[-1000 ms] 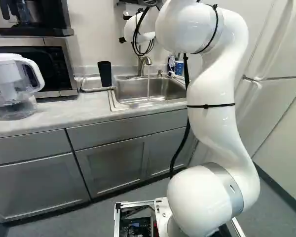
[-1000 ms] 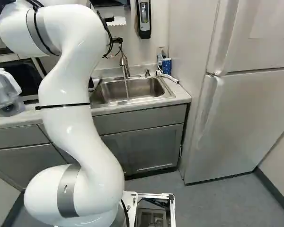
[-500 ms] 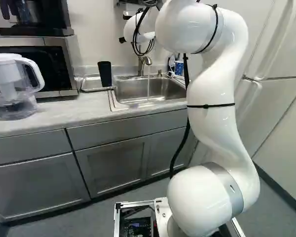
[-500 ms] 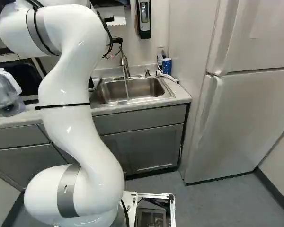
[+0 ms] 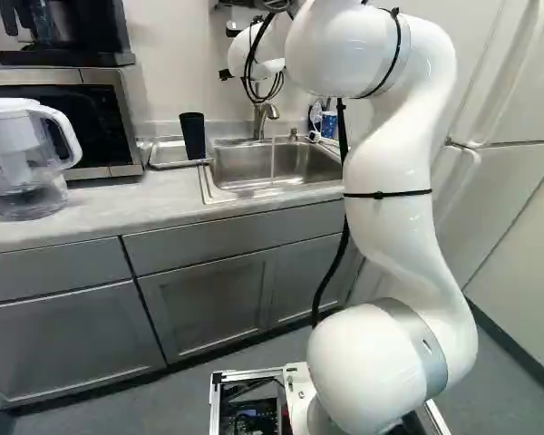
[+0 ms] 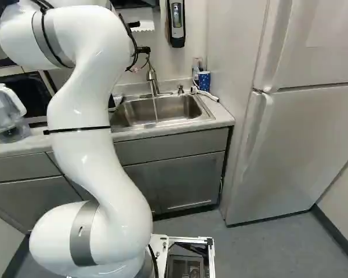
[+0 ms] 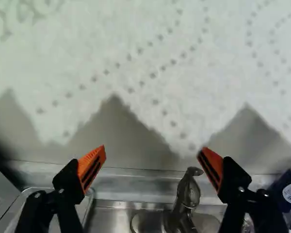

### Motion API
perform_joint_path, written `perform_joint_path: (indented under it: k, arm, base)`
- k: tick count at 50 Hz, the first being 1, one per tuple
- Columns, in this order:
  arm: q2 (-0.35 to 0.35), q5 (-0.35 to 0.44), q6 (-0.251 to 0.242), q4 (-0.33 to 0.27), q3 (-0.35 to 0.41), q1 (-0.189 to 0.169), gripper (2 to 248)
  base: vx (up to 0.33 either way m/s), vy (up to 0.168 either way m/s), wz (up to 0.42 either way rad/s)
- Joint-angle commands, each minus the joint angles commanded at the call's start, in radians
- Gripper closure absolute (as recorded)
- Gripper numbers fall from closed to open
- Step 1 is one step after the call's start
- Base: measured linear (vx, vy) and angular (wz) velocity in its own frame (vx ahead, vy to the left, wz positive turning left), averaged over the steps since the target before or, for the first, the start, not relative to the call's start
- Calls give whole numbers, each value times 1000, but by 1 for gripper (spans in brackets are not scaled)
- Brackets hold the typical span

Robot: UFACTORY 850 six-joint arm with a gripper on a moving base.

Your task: Rinse the cup and place it in the tray

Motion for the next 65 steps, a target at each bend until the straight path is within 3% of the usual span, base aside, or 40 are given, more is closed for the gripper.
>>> perform_joint_path:
  k: [65]
  arm:
    - [27,-62,0,0,33,2,3]
  base:
    - [0,0,0]
